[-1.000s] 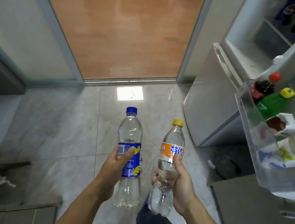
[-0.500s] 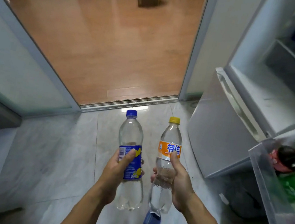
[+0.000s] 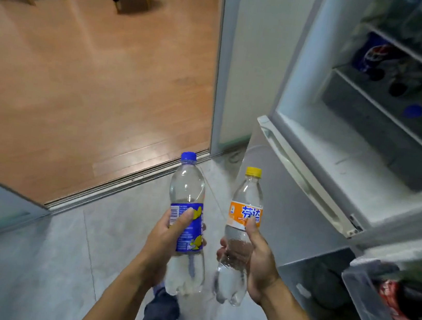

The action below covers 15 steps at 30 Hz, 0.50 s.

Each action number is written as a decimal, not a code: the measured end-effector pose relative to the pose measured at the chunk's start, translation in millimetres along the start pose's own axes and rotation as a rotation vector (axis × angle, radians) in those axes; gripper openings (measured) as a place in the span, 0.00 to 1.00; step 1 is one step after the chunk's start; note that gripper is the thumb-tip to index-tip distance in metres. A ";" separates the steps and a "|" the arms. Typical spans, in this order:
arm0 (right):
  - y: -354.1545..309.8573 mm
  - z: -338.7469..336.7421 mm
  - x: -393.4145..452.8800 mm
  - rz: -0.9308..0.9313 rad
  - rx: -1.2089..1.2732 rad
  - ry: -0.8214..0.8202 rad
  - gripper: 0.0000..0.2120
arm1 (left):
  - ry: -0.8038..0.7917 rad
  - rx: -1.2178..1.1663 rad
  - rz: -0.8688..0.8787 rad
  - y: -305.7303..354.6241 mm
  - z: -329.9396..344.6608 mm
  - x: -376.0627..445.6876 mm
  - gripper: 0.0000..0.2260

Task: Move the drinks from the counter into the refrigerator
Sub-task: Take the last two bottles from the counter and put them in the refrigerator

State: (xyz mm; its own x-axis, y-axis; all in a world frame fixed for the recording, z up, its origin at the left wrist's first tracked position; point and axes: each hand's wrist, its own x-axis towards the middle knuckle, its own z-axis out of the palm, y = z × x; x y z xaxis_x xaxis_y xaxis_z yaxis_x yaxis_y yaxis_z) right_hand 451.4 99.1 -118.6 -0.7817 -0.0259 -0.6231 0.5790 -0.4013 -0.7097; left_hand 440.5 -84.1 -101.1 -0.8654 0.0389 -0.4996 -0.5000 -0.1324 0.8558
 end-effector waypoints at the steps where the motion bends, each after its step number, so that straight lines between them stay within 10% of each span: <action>1: -6.8 4.0 8.8 -0.015 0.025 0.033 0.33 | -0.035 0.013 -0.007 8.9 -0.5 15.9 0.28; 15: -99.4 26.5 79.5 -0.268 0.290 0.407 0.35 | -0.470 0.191 -0.050 120.9 53.6 176.5 0.26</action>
State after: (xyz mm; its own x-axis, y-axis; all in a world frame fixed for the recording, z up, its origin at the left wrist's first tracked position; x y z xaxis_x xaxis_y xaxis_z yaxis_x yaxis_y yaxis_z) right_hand 325.5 112.6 -88.8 -0.7072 0.4433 -0.5508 0.2406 -0.5817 -0.7770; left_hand 225.6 -40.2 -78.7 -0.7396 0.4882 -0.4634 -0.4998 0.0628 0.8638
